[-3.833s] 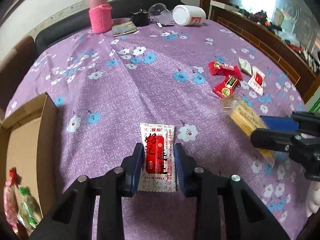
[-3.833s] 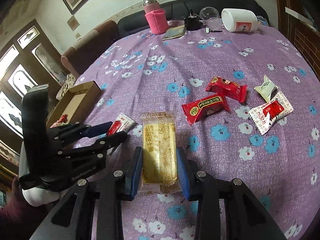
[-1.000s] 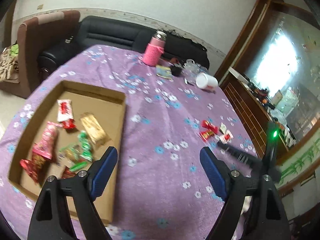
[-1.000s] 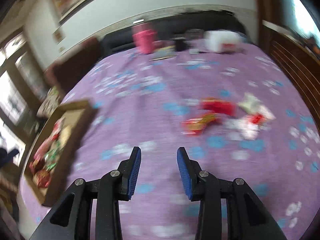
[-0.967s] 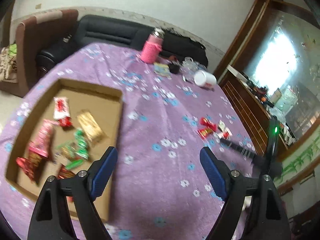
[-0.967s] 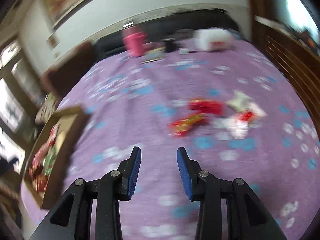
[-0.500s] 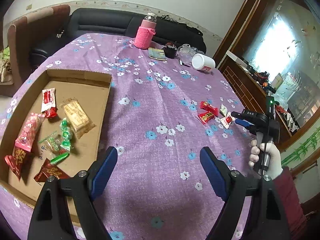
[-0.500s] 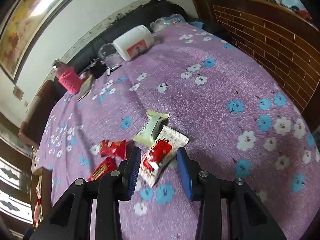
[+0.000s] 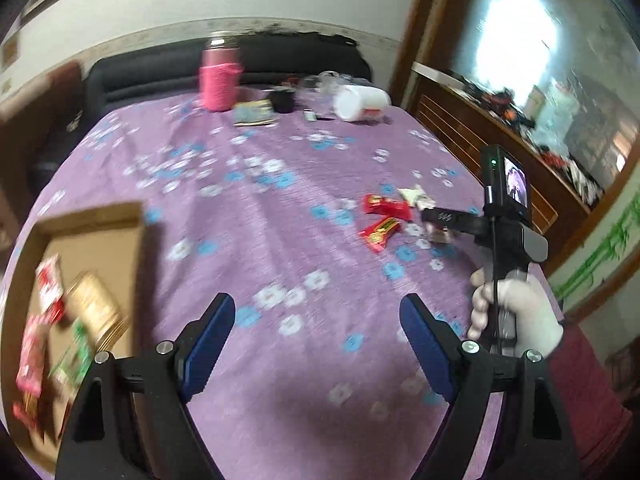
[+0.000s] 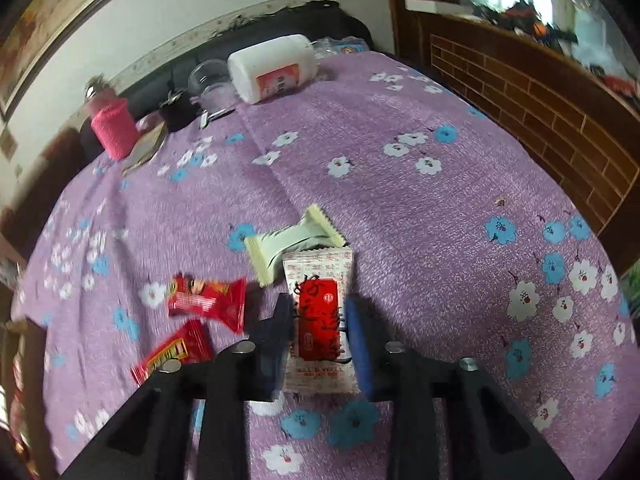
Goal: Organize snacks
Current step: 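Grasp a red candy with the left gripper while the right grasps a white-red packet, then carry both packets into the cardboard tray and open both grippers, then move both open grippers toward the last red and pale green candies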
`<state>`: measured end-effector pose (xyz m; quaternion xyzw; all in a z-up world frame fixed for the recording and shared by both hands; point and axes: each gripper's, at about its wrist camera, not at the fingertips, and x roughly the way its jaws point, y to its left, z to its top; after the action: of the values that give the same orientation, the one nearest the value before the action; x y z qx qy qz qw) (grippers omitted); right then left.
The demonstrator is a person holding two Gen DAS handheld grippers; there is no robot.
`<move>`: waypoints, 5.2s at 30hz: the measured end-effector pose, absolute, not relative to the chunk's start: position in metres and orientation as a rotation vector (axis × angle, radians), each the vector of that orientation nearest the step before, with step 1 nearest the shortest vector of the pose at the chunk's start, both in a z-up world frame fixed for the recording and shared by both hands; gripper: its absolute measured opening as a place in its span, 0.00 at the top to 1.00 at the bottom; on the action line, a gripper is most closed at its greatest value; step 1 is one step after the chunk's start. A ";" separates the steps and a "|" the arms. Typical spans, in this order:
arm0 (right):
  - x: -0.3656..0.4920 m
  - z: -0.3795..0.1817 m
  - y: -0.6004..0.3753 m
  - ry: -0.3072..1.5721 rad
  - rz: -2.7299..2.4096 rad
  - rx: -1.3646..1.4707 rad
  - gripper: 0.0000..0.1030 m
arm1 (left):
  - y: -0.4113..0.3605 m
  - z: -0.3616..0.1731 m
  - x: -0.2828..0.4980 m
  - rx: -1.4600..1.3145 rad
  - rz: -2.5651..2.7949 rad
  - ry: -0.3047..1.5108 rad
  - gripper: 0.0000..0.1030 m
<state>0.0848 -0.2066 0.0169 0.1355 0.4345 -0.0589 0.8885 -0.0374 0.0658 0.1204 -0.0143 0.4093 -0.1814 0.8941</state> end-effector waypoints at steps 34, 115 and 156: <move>0.054 0.033 -0.239 0.757 0.092 0.521 0.75 | -0.044 0.060 0.060 0.129 -0.530 0.922 0.83; -0.035 0.048 0.006 0.896 0.393 0.206 0.53 | 0.233 0.130 -0.134 -0.239 -0.060 0.747 0.22; -0.084 0.055 -0.013 0.845 0.251 0.175 0.42 | 0.169 0.117 -0.130 -0.002 0.019 0.790 0.15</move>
<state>-0.0839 -0.0129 0.0550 0.0845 0.4082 0.1214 0.9008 -0.1302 0.1690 0.1167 -0.0008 0.3847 0.0093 0.9230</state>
